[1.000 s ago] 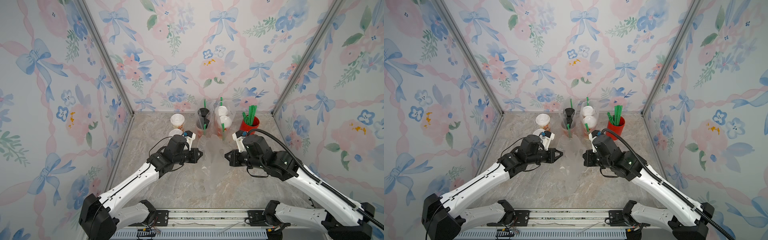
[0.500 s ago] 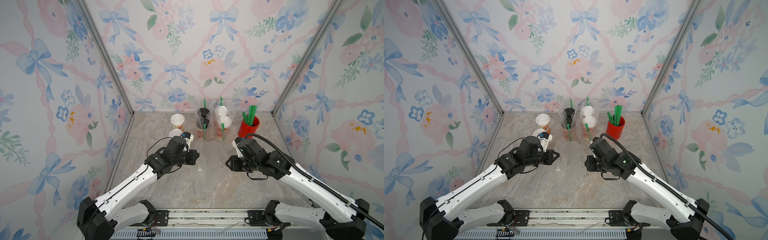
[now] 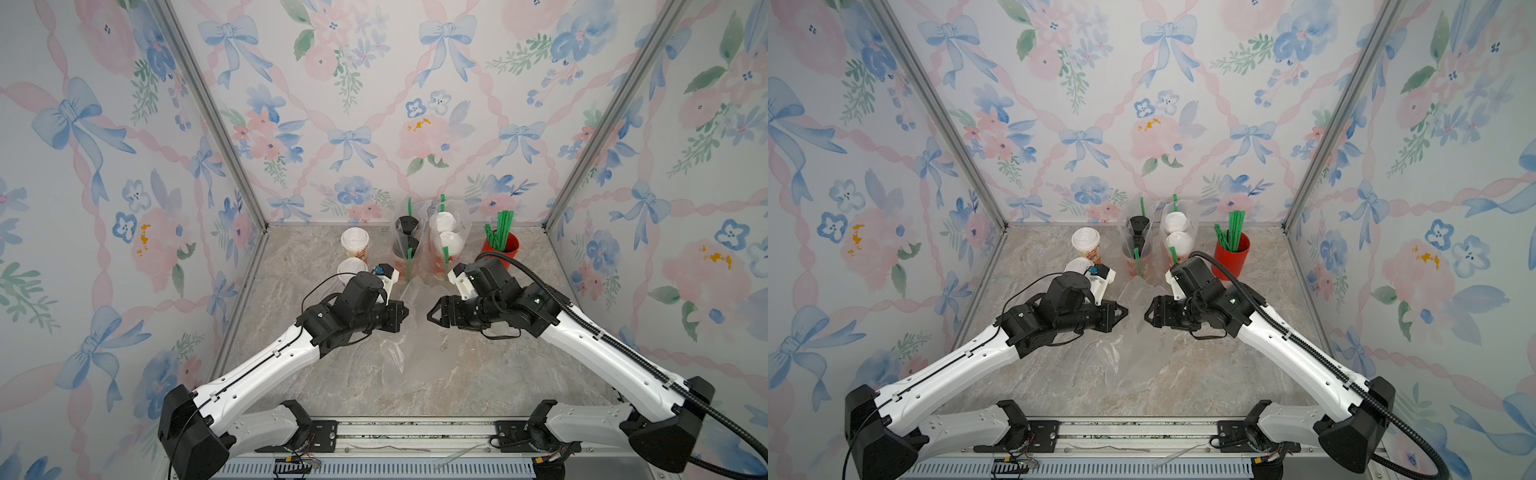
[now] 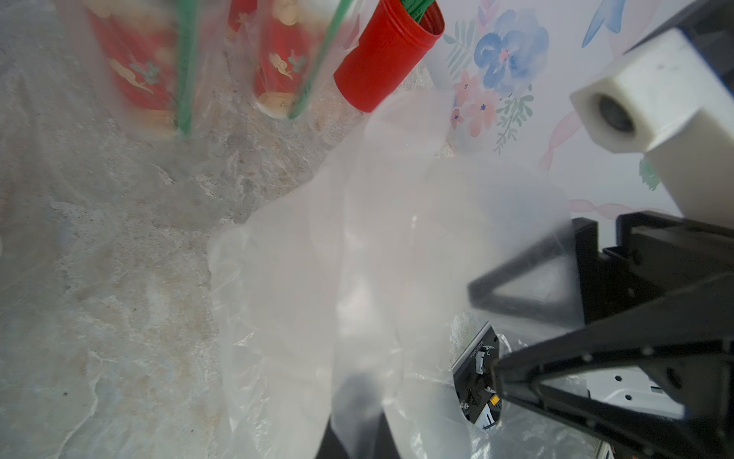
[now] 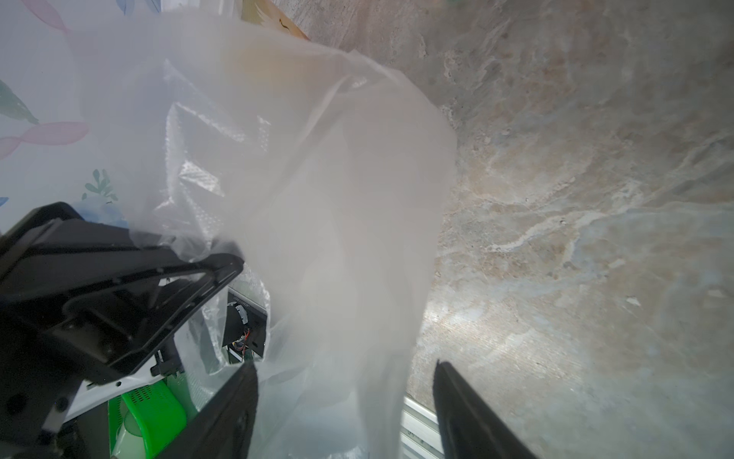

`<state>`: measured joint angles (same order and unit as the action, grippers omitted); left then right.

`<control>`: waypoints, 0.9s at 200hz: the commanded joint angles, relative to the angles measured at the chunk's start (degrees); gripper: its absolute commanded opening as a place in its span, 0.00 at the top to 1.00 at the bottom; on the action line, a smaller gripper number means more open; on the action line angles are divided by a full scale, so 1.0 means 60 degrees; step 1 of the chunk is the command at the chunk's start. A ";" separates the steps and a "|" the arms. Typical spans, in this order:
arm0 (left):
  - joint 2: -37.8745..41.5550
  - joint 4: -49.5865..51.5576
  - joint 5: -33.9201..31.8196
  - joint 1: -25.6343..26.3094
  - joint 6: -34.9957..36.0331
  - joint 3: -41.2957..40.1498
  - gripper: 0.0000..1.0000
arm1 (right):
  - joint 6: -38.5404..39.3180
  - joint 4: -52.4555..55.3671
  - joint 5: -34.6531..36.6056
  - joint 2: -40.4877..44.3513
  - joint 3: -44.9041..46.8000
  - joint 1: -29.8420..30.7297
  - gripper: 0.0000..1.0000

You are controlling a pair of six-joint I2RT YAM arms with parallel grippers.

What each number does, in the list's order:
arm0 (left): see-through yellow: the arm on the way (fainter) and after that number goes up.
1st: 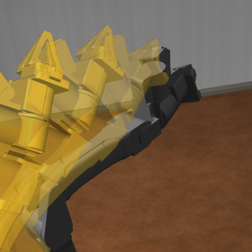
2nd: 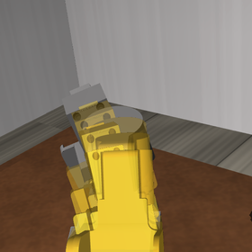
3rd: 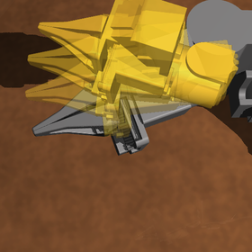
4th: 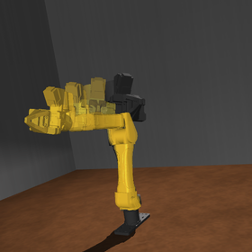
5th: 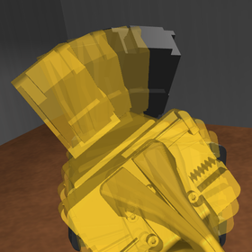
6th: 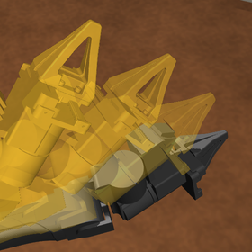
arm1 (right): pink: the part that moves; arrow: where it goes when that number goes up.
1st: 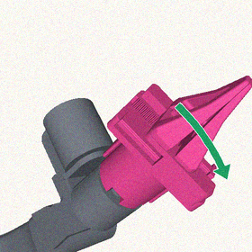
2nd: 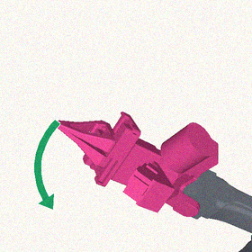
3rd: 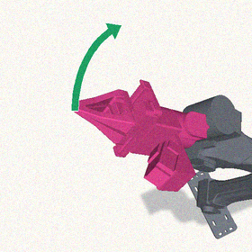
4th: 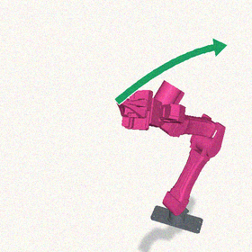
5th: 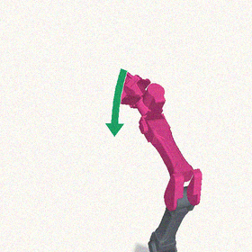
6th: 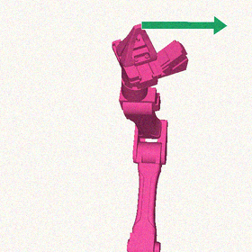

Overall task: Pack milk tea into plastic carrier bags
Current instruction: Adjust the plastic carrier bag at the center of the board.

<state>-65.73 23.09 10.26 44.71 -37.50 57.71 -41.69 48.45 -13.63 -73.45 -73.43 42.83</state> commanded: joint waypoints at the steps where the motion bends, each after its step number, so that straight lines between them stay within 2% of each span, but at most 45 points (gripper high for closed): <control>1: -0.0026 0.0062 -0.0228 0.0106 0.0075 0.0319 1.00 | 0.0215 0.0198 -0.0135 -0.0511 -0.0207 -0.0034 0.31; 29: 0.0137 0.0039 -0.0397 0.0181 -0.0036 0.0415 1.00 | 0.0125 -0.0103 -0.0120 -0.0788 0.0124 -0.0035 0.42; 76: 0.0798 -0.0074 -0.0958 0.0181 -0.0047 0.0312 1.00 | 0.0193 0.0148 0.0806 -0.0402 0.0338 -0.0076 0.82; 110: 0.1521 -0.0037 -0.1534 0.0094 0.0157 -0.0272 1.00 | 0.0692 0.1221 0.1544 0.0094 -0.0218 -0.0375 0.99; 152: 0.1896 0.0240 -0.1446 -0.0222 -0.0056 -0.0874 1.00 | 0.1420 0.2472 0.1607 0.0406 -0.1158 -0.0837 1.00; 180: 0.1512 0.0249 -0.0929 -0.0274 -0.0105 -0.1161 1.00 | 0.1629 0.2641 0.1253 0.0070 -0.1387 -0.0785 1.00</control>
<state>-55.09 23.79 2.55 43.44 -37.71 52.71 -34.52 59.99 -5.34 -71.57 -80.49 38.17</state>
